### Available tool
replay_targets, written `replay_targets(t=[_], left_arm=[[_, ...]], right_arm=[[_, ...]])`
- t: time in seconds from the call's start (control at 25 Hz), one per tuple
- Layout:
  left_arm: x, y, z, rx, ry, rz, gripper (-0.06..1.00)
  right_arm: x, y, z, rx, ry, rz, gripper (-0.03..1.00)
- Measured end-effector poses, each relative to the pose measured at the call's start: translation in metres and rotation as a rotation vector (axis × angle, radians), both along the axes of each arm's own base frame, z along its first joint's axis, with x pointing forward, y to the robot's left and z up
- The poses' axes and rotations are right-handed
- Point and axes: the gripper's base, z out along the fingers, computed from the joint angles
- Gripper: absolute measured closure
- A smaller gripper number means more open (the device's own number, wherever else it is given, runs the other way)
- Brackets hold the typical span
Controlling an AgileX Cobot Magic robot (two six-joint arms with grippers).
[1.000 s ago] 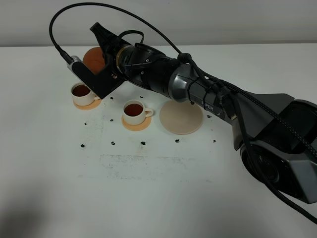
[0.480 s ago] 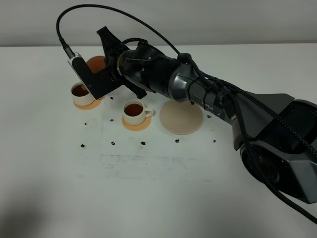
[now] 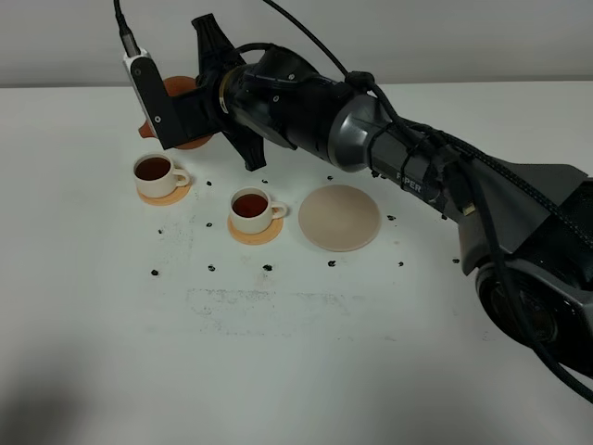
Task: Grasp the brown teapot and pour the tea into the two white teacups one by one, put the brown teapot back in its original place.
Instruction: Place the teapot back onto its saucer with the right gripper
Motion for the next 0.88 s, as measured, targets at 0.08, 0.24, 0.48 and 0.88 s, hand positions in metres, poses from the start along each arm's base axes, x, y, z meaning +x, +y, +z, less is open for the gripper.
replay_targets(t=[0.08,0.24,0.48,0.88], left_arm=[[0.000,0.000,0.000,0.000,0.000,0.000,0.55],[0.000,0.000,0.000,0.000,0.000,0.000,0.55],[0.000,0.000,0.000,0.000,0.000,0.000,0.55],[0.000,0.000,0.000,0.000,0.000,0.000,0.55]], right_arm=[[-0.006,0.001,0.008,0.068,0.061,-0.036,0.85],[-0.024,0.009,0.025,0.207,0.182,-0.101,0.85],[-0.049,0.023,0.031,0.406,0.425,-0.245,0.85],[-0.066,0.033,-0.009,0.592,0.655,-0.480,0.85]])
